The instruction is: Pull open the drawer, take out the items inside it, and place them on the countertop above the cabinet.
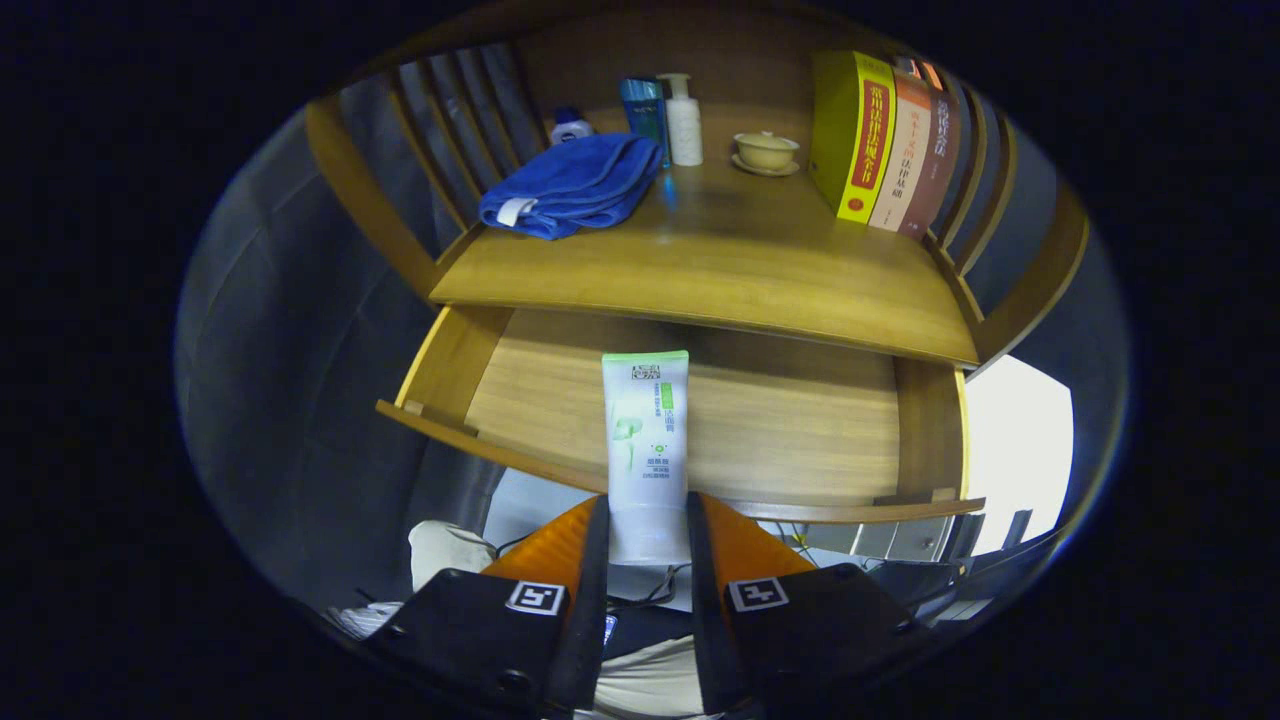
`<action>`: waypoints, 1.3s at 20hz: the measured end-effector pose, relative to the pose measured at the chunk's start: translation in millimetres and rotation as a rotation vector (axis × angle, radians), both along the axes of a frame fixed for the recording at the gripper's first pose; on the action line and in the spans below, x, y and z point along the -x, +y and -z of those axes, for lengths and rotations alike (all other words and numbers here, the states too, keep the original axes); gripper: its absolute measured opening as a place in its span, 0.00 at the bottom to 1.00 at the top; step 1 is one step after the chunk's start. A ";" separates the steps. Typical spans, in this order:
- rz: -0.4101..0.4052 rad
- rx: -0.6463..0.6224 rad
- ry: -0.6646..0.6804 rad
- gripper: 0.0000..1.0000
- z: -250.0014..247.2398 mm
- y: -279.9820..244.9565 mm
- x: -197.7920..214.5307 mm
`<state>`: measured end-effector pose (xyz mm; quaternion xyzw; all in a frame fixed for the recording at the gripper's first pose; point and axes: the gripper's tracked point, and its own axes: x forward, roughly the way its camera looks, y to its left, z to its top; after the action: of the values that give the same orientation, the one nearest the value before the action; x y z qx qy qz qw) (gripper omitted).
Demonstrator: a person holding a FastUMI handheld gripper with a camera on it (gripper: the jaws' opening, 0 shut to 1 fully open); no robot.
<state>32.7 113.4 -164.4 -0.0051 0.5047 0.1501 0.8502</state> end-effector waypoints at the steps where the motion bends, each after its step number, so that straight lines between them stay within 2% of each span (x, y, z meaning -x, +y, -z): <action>1: 0.011 -0.015 -0.046 0.46 -10.6 4.2 -6.2; 6: 0.100 -0.019 -0.228 0.45 -51.8 1.9 -84.1; 9: 0.199 -0.041 -0.287 0.45 -52.2 2.6 -141.0; 13: 0.237 0.006 -0.306 0.46 -31.0 0.7 -189.0; 16: 0.271 -0.011 -0.261 0.46 -8.8 6.3 -202.0; 21: 0.319 0.030 -0.224 0.47 22.3 -5.2 -209.9; 26: 0.314 0.041 -0.231 0.59 27.0 -8.5 -208.8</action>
<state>241.5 104.9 -191.4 0.0395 0.4011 0.0036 0.9152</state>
